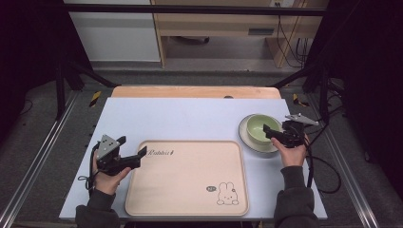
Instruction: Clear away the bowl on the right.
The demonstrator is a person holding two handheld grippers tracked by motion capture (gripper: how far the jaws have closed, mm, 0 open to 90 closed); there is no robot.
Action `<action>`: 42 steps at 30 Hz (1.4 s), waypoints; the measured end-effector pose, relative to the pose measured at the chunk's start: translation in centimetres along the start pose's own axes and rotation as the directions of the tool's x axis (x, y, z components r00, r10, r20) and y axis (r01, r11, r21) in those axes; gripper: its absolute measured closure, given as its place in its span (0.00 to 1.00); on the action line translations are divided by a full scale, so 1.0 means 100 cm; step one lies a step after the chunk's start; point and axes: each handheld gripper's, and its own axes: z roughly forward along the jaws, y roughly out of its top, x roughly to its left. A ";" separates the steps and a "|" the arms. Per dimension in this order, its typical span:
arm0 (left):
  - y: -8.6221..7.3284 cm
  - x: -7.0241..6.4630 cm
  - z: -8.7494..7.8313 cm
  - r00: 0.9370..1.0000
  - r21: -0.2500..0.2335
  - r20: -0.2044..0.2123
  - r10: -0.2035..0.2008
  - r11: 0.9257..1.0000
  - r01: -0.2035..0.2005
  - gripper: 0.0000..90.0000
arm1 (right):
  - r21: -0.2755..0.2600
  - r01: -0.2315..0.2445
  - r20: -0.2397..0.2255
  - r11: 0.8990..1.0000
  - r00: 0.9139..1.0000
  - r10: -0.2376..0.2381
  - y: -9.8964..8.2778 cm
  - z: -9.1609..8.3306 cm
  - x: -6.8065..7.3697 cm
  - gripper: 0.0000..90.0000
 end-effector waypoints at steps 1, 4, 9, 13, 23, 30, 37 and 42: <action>0.000 0.000 0.000 1.000 0.000 0.000 -0.001 1.000 0.001 0.13 | 0.004 -0.002 0.005 1.000 1.000 0.002 -0.001 0.001 0.000 0.24; -0.001 -0.001 0.002 1.000 0.009 -0.003 0.005 1.000 -0.005 0.13 | 0.010 0.003 0.015 1.000 1.000 -0.003 -0.003 0.005 -0.001 0.25; -0.002 -0.002 0.003 1.000 0.012 -0.004 0.008 1.000 -0.008 0.13 | 0.049 -0.011 0.033 0.999 0.999 0.009 -0.009 0.011 -0.007 0.27; -0.002 -0.002 0.004 1.000 0.014 -0.001 0.008 1.000 -0.008 0.13 | 0.056 -0.019 0.033 0.998 0.999 0.017 -0.011 0.013 -0.009 0.32; -0.002 0.001 0.003 1.000 0.005 -0.002 -0.004 1.000 0.004 0.13 | 0.087 -0.022 0.048 0.996 0.999 0.018 -0.012 0.018 -0.015 0.37; -0.003 0.000 0.004 1.000 0.014 0.000 0.001 1.000 -0.001 0.13 | 0.122 -0.035 0.039 0.992 0.999 0.030 -0.014 0.025 -0.016 0.45; -0.004 -0.001 0.007 1.000 0.019 0.004 0.005 1.000 -0.005 0.13 | 0.151 -0.037 0.029 0.988 0.999 0.033 -0.015 0.031 -0.017 0.50; -0.003 -0.002 0.009 1.000 0.028 0.004 0.008 1.000 -0.008 0.13 | 0.186 -0.071 0.027 0.980 0.997 0.067 -0.014 0.034 -0.019 0.59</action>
